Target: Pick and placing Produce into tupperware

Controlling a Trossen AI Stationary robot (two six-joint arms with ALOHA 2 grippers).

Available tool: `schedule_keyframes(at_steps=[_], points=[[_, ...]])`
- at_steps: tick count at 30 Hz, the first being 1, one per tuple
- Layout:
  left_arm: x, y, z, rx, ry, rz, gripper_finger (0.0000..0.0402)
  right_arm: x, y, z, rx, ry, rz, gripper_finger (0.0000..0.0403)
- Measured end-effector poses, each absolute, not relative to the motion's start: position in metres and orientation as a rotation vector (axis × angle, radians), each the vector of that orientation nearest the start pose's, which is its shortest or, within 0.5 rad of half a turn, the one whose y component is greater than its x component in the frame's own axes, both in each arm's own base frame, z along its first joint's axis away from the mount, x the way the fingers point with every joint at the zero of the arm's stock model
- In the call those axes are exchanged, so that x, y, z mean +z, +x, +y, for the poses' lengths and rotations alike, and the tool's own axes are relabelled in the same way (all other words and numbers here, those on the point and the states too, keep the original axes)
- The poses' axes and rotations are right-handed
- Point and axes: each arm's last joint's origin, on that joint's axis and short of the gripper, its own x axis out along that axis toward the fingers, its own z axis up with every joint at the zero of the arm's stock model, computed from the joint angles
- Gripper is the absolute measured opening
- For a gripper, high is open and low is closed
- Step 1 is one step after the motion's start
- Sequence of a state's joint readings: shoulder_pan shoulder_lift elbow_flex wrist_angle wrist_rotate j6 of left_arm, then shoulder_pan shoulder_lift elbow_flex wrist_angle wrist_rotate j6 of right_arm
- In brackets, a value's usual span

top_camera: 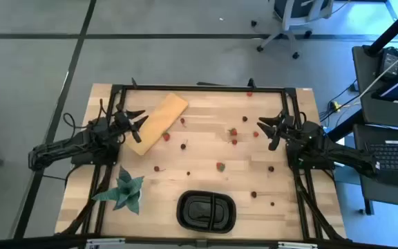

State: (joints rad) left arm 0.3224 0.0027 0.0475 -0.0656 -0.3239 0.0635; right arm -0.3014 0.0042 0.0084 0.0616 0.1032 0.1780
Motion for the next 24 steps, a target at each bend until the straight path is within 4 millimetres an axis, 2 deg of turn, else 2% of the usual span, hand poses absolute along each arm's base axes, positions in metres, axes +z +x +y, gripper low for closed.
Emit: schedule_keyframes(at_steps=[17, 24], points=[[0.173, 0.085, 0.038, 0.645, 0.061, 0.041, 0.0125, 0.172, 0.092, -0.032, -0.398, 0.170, -0.096, 0.0127], [0.173, 0.086, 0.038, 0.645, 0.061, 0.042, 0.0125, 0.151, 0.107, -0.035, -0.409, 0.192, 0.142, 0.0127]])
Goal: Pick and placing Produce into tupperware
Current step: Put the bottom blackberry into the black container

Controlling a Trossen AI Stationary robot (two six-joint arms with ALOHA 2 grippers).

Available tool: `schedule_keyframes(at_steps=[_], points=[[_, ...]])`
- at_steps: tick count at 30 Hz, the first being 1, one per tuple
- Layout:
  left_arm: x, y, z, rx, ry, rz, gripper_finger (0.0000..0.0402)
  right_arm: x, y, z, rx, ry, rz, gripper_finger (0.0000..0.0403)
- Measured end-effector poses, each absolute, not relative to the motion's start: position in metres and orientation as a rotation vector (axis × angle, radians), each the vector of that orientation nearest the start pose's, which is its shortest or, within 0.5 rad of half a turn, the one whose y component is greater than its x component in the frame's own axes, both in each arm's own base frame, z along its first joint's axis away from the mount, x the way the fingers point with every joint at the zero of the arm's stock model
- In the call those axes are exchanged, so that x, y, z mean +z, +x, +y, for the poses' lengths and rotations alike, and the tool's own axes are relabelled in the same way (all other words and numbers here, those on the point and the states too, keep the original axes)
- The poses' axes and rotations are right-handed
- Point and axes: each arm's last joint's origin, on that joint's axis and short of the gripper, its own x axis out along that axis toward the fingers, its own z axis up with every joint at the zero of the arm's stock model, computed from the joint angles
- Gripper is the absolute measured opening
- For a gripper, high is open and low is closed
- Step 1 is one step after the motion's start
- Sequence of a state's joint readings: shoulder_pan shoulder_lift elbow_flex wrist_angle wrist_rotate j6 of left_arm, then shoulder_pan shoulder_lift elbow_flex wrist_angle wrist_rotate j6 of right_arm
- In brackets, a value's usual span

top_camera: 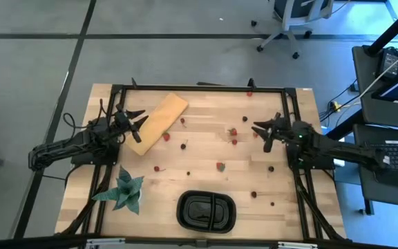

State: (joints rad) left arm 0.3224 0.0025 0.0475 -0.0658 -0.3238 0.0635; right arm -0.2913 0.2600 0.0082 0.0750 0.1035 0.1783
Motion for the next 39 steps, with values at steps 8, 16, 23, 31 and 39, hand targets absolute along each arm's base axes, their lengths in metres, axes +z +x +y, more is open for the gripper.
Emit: schedule_keyframes(at_steps=[8, 16, 23, 31, 39], points=[[0.173, 0.086, 0.038, 0.646, 0.061, 0.042, 0.0125, 0.139, 0.111, -0.037, -0.419, 0.203, 0.278, 0.0127], [0.173, 0.086, 0.038, 0.645, 0.061, 0.042, 0.0125, 0.138, 0.112, -0.037, -0.419, 0.203, 0.284, 0.0127], [0.173, 0.086, 0.038, 0.645, 0.061, 0.042, 0.0125, 0.138, 0.112, -0.037, -0.419, 0.203, 0.280, 0.0127], [0.173, 0.086, 0.038, 0.645, 0.061, 0.042, 0.0125, 0.138, 0.112, -0.037, -0.419, 0.204, 0.280, 0.0127], [0.173, 0.086, 0.038, 0.645, 0.061, 0.042, 0.0125, 0.139, 0.111, -0.037, -0.418, 0.203, 0.273, 0.0127]])
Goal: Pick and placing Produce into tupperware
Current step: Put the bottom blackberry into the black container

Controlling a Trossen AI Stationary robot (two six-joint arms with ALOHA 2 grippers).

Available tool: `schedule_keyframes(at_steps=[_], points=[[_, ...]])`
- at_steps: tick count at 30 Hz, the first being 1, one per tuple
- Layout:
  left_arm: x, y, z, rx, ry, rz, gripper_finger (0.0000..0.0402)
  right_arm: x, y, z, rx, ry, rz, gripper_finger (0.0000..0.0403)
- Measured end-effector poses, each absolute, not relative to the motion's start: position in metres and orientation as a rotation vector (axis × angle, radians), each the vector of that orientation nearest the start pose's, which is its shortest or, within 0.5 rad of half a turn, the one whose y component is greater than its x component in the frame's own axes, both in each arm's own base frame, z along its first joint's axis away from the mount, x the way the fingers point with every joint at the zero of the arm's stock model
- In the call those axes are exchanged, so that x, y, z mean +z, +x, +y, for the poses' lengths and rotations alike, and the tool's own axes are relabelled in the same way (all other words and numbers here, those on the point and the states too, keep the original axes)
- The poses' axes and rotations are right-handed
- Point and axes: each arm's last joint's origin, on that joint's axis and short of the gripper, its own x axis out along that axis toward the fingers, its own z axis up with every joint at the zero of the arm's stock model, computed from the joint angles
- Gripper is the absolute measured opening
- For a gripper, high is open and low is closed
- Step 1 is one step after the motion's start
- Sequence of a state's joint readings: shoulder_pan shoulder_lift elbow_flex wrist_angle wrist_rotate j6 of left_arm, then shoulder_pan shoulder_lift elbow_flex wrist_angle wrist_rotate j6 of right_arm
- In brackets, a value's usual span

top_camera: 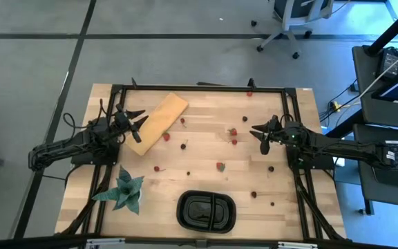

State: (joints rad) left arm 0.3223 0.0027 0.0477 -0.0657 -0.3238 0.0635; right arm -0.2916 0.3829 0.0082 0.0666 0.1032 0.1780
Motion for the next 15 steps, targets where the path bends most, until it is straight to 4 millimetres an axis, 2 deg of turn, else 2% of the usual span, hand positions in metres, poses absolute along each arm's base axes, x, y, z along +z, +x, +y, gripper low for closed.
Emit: schedule_keyframes(at_steps=[15], points=[[0.1732, 0.0855, 0.0383, 0.645, 0.061, 0.041, 0.0125, 0.1404, 0.1109, -0.0364, -0.417, 0.203, 0.259, 0.0127]])
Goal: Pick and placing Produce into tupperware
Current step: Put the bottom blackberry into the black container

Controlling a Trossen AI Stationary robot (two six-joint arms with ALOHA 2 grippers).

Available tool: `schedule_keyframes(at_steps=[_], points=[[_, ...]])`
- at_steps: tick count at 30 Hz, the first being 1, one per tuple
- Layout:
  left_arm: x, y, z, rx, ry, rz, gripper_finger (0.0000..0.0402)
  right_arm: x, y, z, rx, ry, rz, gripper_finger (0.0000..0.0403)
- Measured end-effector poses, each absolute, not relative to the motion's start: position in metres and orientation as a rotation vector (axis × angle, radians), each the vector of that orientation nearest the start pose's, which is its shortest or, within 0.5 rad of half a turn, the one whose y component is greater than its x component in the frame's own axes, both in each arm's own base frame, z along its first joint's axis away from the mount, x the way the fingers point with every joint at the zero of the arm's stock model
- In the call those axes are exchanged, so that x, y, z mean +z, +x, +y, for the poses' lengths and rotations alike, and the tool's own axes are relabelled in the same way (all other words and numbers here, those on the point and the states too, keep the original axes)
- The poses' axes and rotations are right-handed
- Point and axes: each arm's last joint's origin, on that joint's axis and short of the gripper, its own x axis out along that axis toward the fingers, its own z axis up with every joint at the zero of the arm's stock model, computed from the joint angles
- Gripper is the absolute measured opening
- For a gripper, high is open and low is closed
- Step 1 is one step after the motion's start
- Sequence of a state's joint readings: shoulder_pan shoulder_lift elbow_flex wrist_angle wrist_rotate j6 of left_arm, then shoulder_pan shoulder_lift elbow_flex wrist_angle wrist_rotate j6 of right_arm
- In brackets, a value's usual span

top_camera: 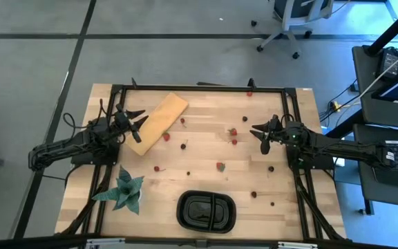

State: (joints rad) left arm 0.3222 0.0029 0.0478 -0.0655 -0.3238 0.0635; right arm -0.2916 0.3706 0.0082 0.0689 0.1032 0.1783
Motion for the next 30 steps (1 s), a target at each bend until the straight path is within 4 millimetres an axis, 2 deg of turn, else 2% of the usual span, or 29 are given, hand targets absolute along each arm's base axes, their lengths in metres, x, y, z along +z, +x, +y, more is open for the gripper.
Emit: schedule_keyframes(at_steps=[8, 15, 22, 30], points=[[0.173, 0.086, 0.038, 0.645, 0.061, 0.042, 0.0125, 0.141, 0.111, -0.038, -0.454, 0.121, 0.264, 0.0127], [0.173, 0.086, 0.038, 0.645, 0.061, 0.042, 0.0125, 0.141, 0.111, -0.038, -0.452, 0.124, 0.263, 0.0127], [0.173, 0.085, 0.038, 0.646, 0.061, 0.041, 0.0125, 0.144, 0.111, -0.038, -0.479, 0.369, 0.181, 0.0127], [0.174, 0.085, 0.038, 0.648, 0.062, 0.038, 0.0125, 0.158, 0.114, -0.039, -0.466, 0.417, 0.069, 0.0127]])
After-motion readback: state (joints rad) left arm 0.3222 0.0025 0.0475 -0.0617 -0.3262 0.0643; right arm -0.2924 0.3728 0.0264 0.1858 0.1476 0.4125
